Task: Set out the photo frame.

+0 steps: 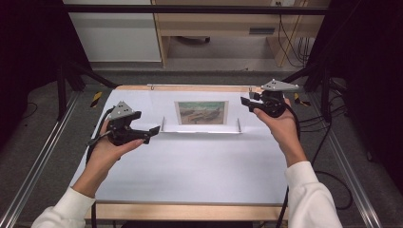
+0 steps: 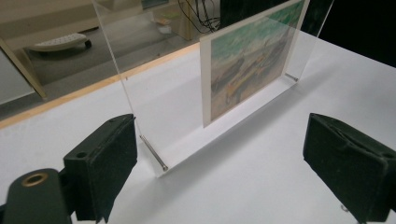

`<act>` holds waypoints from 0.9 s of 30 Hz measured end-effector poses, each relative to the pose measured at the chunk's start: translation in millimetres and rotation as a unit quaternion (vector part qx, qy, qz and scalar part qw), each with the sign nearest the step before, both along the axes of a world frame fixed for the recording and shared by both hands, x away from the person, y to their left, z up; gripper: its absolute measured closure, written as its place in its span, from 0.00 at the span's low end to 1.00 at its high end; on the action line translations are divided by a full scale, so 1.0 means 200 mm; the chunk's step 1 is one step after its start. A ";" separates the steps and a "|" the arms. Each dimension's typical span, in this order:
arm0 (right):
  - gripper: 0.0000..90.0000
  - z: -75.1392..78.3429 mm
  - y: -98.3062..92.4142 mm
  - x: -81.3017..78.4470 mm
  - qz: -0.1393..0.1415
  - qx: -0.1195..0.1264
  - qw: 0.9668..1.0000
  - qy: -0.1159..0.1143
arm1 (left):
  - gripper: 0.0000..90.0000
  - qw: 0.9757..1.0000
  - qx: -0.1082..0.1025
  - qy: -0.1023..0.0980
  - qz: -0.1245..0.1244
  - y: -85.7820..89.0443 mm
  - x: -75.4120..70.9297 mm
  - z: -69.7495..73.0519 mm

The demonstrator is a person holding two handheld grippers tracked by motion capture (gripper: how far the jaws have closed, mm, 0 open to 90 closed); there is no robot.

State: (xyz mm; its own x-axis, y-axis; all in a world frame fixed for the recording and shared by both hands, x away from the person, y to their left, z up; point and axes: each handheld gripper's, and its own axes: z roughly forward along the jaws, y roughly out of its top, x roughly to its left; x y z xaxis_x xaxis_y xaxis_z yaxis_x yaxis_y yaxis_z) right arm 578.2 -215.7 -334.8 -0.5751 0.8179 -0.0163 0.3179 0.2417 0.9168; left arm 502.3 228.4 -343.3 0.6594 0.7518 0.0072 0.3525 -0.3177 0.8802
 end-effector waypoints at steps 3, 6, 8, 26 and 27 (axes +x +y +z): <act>0.63 0.00 0.00 0.01 -0.001 0.001 1.000 0.001 | 0.11 1.000 -0.007 0.009 0.002 0.01 -0.01 -0.05; 0.63 0.00 0.00 0.02 -0.004 0.003 1.000 0.002 | 0.11 1.000 -0.010 0.019 0.006 0.02 -0.01 -0.12; 0.63 0.00 0.00 0.02 -0.005 0.003 1.000 0.003 | 0.11 1.000 -0.014 0.024 0.008 0.03 -0.01 -0.14; 0.62 0.00 0.01 0.05 -0.012 0.009 1.000 0.009 | 0.11 0.999 -0.018 0.033 0.031 0.10 -0.03 -0.31; 0.62 0.00 0.01 0.06 -0.013 0.009 1.000 0.009 | 0.11 0.999 -0.018 0.035 0.031 0.10 -0.03 -0.32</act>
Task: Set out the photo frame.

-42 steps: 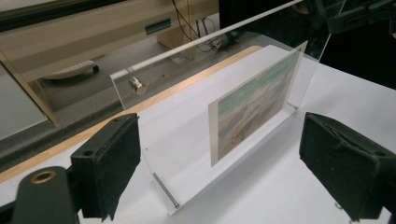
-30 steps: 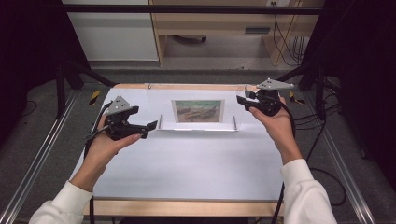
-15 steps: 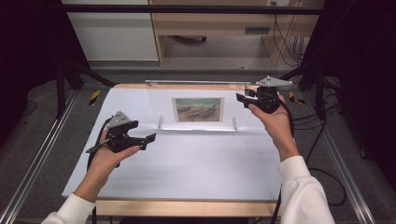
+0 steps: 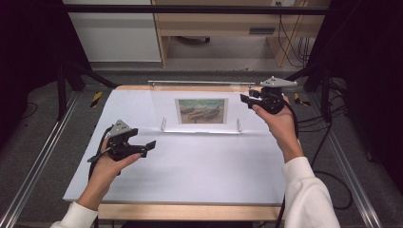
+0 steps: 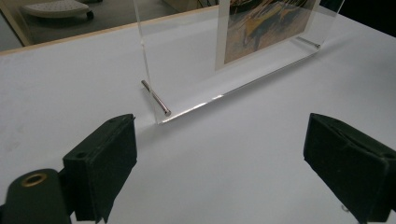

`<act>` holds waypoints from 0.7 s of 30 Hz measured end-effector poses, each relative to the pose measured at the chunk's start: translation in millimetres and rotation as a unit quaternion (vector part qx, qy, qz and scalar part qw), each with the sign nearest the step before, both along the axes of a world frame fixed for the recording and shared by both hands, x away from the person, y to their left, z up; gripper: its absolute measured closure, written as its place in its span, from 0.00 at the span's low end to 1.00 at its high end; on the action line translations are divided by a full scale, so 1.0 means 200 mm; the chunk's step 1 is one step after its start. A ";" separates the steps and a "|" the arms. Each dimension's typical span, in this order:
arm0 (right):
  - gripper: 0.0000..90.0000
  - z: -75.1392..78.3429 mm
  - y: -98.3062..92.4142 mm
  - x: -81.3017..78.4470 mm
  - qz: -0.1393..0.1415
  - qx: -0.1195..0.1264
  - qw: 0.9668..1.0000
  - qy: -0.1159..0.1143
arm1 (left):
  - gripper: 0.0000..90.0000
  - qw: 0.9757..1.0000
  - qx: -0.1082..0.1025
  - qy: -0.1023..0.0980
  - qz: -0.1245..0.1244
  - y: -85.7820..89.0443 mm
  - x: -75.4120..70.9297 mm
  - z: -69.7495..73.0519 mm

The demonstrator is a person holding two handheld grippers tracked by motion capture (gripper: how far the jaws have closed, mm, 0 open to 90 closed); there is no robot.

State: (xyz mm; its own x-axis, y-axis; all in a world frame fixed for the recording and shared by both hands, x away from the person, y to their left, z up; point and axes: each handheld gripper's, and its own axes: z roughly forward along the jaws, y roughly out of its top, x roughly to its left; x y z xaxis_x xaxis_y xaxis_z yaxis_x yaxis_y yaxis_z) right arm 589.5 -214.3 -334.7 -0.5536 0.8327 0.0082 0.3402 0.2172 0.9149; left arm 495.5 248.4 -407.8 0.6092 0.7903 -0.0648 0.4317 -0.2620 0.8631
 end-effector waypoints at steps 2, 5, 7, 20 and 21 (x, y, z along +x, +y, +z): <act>0.62 0.00 0.00 0.00 0.000 0.001 1.000 0.001 | 0.11 1.000 0.002 0.003 0.000 0.00 0.00 -0.01; 0.62 0.00 0.00 0.00 -0.003 0.002 1.000 0.003 | 0.11 1.000 0.005 0.007 0.000 0.01 -0.01 -0.03; 0.62 0.00 0.00 0.00 -0.003 0.004 1.000 0.004 | 0.11 1.000 0.005 0.007 0.000 0.01 -0.01 -0.03; 0.62 0.00 0.00 0.03 -0.006 0.007 1.000 0.005 | 0.11 1.000 0.004 0.010 0.003 0.01 -0.01 -0.04; 0.62 0.00 0.00 0.03 -0.007 0.007 1.000 0.007 | 0.11 1.000 0.004 0.010 0.003 0.02 -0.01 -0.04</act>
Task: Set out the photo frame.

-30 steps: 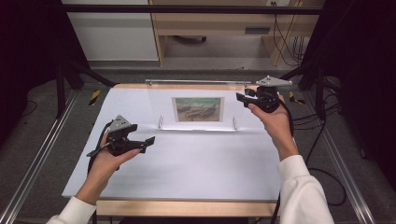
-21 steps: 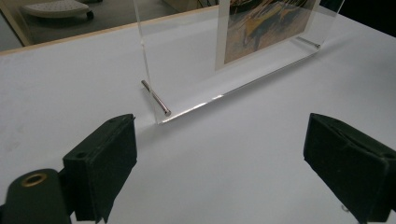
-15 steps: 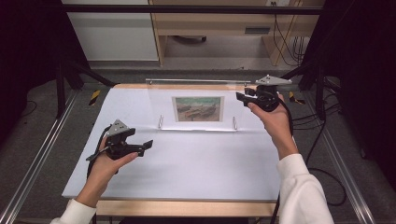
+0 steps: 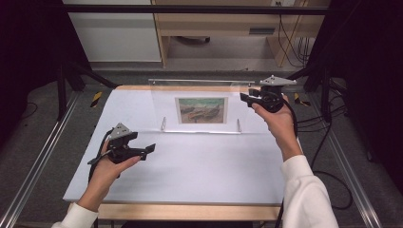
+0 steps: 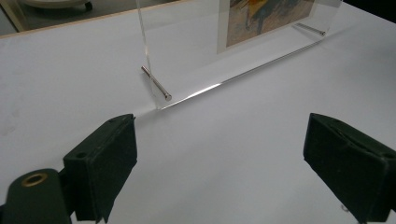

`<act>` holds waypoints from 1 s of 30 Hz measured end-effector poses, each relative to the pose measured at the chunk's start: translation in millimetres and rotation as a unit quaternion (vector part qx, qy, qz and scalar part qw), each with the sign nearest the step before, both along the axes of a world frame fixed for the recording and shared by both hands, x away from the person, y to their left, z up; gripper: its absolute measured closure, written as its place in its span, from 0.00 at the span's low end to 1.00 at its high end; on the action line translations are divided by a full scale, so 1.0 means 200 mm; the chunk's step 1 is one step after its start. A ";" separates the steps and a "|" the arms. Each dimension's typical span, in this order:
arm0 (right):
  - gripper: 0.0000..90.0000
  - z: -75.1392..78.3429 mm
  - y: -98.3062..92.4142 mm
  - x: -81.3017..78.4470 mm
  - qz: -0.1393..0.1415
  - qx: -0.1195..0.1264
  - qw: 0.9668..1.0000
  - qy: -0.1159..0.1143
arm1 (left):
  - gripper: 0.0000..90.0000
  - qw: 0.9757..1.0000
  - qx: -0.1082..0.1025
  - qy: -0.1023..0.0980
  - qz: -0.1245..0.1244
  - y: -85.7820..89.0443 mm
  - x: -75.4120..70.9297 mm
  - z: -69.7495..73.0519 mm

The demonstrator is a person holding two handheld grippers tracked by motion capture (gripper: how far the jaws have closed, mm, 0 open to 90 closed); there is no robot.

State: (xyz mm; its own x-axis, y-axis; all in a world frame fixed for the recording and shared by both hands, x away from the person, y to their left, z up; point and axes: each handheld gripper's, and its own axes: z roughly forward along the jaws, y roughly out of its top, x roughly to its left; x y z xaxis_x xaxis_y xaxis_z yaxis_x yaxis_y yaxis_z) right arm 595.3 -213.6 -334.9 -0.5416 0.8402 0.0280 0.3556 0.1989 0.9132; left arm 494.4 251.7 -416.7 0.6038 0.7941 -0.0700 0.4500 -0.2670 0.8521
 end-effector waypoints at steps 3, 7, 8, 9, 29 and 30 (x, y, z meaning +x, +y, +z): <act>0.62 0.00 0.00 0.01 -0.001 0.002 1.000 0.002 | 0.11 1.000 0.002 0.002 0.002 0.01 0.00 -0.01; 0.62 0.00 0.00 0.02 -0.003 0.003 1.000 0.004 | 0.11 1.000 0.002 0.005 0.005 0.01 0.00 -0.02; 0.62 0.00 0.00 0.02 -0.004 0.004 1.000 0.004 | 0.11 1.000 0.003 0.005 0.006 0.01 0.00 -0.02; 0.62 0.00 0.00 0.03 -0.003 0.003 1.000 0.004 | 0.11 1.000 0.004 0.006 0.005 0.02 0.00 -0.02; 0.62 -0.01 0.00 0.07 -0.012 0.018 1.000 0.014 | 0.11 1.000 0.010 0.012 0.019 0.05 -0.01 -0.04; 0.62 -0.01 0.00 0.07 -0.012 0.018 1.000 0.014 | 0.11 1.000 0.010 0.013 0.019 0.06 -0.01 -0.05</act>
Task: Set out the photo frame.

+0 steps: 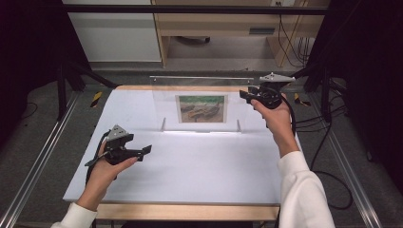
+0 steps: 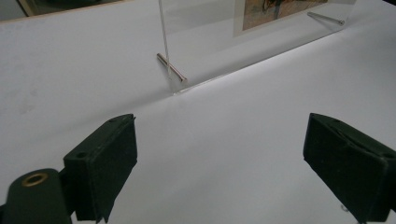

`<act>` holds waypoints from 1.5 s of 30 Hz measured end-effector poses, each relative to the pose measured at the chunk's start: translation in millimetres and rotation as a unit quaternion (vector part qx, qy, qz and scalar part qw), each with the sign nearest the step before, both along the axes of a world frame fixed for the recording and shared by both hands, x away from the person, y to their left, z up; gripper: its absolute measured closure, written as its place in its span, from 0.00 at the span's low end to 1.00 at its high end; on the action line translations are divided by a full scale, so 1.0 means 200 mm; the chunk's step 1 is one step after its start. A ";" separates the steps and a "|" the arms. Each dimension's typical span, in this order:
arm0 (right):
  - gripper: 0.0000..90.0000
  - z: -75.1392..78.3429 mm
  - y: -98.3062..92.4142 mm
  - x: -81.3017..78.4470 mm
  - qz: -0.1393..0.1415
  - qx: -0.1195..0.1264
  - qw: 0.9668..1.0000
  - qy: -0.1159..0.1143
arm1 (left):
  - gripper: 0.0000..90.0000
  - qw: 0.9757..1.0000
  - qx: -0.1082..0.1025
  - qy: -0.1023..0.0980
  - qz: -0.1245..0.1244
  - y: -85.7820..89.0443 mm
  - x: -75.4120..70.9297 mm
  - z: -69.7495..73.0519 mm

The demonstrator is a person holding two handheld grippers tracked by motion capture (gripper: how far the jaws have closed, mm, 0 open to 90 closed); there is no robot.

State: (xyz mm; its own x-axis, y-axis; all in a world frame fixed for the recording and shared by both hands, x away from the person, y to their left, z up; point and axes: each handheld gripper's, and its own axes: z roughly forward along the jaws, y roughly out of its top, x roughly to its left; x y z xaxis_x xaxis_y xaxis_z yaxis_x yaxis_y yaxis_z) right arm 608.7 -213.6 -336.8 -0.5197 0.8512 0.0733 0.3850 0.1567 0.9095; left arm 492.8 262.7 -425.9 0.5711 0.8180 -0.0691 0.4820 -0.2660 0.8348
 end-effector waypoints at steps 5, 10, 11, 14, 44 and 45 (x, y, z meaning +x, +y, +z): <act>0.61 0.00 0.00 0.00 -0.001 0.001 1.000 0.003 | 0.11 1.000 0.002 0.004 0.002 0.01 0.00 -0.02; 0.57 0.00 0.00 0.00 -0.003 -0.002 1.000 0.006 | 0.11 1.000 0.004 0.004 0.003 0.01 0.00 -0.02; 0.56 0.00 0.00 0.00 -0.004 -0.004 1.000 0.006 | 0.11 1.000 0.005 0.004 0.003 0.01 0.00 -0.02; 0.53 0.00 0.00 0.00 -0.006 -0.001 1.000 0.007 | 0.11 1.000 0.005 0.005 0.003 0.01 0.00 -0.02; 0.09 0.01 0.03 -0.20 -0.046 -0.041 0.998 -0.021 | 0.08 1.000 0.011 -0.002 0.020 0.04 -0.09 -0.06; 0.09 0.02 0.03 -0.21 -0.046 -0.038 0.998 -0.023 | 0.08 1.000 0.014 -0.001 0.020 0.04 -0.09 -0.06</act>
